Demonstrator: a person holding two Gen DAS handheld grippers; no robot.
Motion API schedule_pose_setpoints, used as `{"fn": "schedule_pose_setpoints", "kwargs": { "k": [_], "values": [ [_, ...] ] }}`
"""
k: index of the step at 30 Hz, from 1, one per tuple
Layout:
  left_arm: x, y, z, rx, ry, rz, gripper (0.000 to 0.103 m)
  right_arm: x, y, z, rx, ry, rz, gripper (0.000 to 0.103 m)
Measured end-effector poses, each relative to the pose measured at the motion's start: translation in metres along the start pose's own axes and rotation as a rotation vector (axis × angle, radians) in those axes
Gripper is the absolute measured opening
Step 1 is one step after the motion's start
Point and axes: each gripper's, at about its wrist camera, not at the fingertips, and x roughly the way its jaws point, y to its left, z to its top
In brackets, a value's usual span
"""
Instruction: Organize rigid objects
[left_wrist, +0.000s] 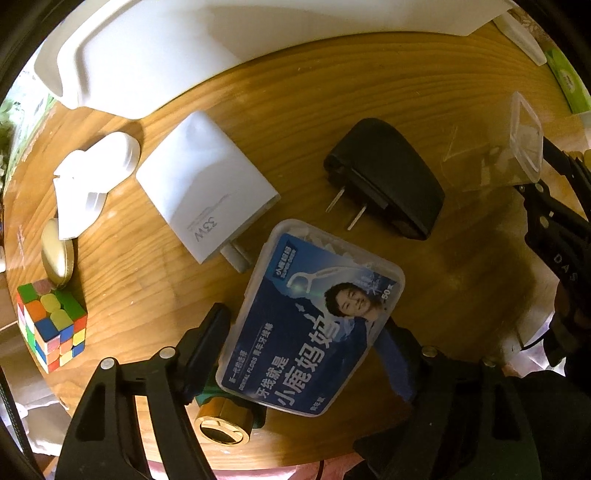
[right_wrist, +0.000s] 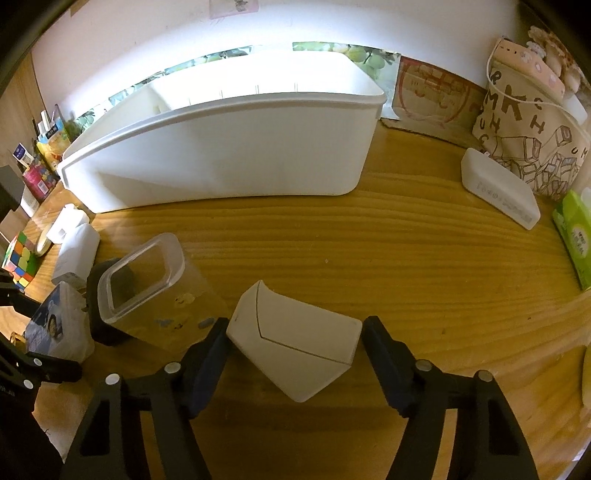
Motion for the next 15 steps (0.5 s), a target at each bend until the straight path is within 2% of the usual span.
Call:
{"fn": "schedule_pose_setpoints", "kwargs": {
  "k": [3, 15],
  "values": [
    [0.000, -0.002, 0.003, 0.008, -0.003, 0.004, 0.076, -0.001, 0.001, 0.000, -0.004, -0.001, 0.003, 0.067],
    [-0.006, -0.016, 0.007, 0.020, -0.014, 0.009, 0.069, -0.001, -0.001, 0.000, -0.004, 0.010, 0.004, 0.066]
  ]
}}
